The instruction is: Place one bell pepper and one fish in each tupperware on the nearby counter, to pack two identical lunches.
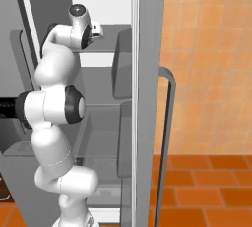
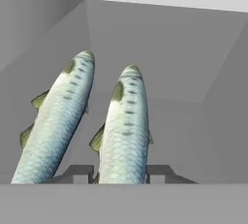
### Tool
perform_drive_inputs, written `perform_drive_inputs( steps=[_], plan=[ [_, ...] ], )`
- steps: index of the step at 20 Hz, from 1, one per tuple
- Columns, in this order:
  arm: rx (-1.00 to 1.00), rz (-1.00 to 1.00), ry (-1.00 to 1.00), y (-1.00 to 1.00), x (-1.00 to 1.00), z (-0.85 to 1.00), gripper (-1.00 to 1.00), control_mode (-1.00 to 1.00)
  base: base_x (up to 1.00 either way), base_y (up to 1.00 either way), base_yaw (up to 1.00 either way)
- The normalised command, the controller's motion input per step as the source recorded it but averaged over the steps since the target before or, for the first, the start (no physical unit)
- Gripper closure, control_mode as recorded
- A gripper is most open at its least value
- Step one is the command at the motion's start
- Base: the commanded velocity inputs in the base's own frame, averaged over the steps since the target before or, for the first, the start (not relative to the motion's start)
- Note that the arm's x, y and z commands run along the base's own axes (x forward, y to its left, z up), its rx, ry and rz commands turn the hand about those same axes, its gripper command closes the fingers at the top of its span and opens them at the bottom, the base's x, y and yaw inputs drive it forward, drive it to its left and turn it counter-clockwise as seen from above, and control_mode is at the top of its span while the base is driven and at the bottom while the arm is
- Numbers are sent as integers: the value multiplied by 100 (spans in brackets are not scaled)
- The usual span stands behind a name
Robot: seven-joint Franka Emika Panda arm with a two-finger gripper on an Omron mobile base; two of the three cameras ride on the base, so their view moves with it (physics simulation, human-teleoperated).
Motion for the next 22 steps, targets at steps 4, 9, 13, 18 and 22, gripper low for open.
perform_drive_inputs(
  steps=[4,9,13,18,22],
  plan=[
    [0,0,-1,-13,-3,-28,100,-100,0,0,0],
    [5,0,-16,-30,-81,-19,100,-100,0,0,0],
    [16,-3,-49,-15,-100,4,100,-100,0,0,0],
    [13,-1,-46,-8,-100,8,100,-100,0,0,0],
    [8,-2,-17,-7,-100,47,100,-100,0,0,0]
  ],
)
